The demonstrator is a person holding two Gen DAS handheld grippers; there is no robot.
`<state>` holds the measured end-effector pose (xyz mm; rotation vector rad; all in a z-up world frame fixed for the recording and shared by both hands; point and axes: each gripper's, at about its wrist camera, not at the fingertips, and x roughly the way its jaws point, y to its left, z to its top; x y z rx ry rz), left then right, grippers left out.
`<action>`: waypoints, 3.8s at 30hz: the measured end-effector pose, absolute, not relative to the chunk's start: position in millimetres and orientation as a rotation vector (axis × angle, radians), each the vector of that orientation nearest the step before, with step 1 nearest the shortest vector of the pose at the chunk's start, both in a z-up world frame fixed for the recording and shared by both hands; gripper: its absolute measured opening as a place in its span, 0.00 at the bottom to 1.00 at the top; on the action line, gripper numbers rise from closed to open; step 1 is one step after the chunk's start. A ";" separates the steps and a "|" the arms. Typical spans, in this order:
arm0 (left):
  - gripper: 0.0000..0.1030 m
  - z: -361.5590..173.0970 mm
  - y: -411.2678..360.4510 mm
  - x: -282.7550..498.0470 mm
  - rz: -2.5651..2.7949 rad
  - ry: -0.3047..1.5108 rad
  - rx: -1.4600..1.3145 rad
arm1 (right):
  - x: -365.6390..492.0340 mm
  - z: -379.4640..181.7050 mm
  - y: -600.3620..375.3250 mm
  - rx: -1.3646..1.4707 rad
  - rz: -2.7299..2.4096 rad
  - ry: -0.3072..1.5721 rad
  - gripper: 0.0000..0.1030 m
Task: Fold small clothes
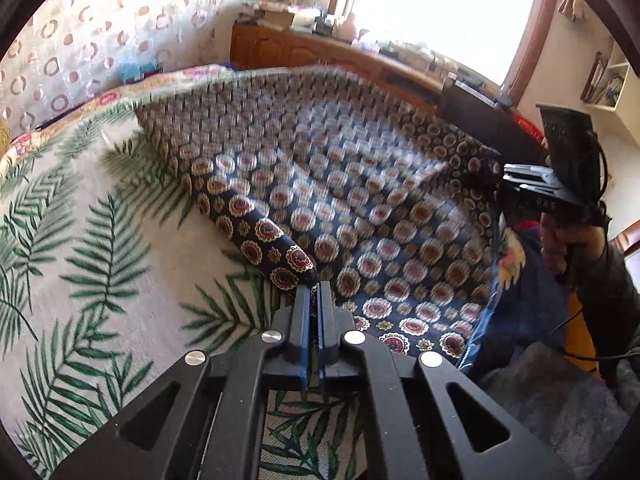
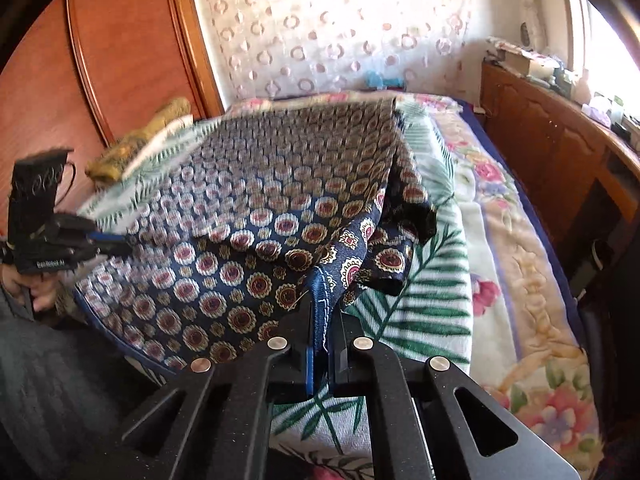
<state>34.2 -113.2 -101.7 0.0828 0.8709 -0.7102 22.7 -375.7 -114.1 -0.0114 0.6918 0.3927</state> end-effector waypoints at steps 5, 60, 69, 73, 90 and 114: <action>0.03 -66.9 -108.5 38.4 -0.710 0.767 0.027 | 16.7 -88.9 -385.9 0.039 0.407 0.601 0.03; 0.78 -90.5 -74.1 186.8 -0.598 0.837 0.044 | 159.3 -18.4 -339.2 -0.142 0.440 0.696 0.20; 0.78 -87.2 -84.4 216.2 -0.578 0.844 0.021 | 164.3 -18.5 -363.1 -0.043 0.339 0.685 0.03; 0.78 -88.5 -82.4 230.0 -0.562 0.850 -0.005 | 153.6 -13.4 -358.4 -0.051 0.322 0.678 0.04; 0.78 -110.1 -74.9 262.5 -0.485 0.920 -0.057 | 150.6 -37.4 -343.9 -0.091 0.314 0.761 0.64; 0.25 -112.3 -87.4 261.3 -0.490 0.897 0.030 | 153.6 -37.8 -354.1 -0.017 0.318 0.743 0.73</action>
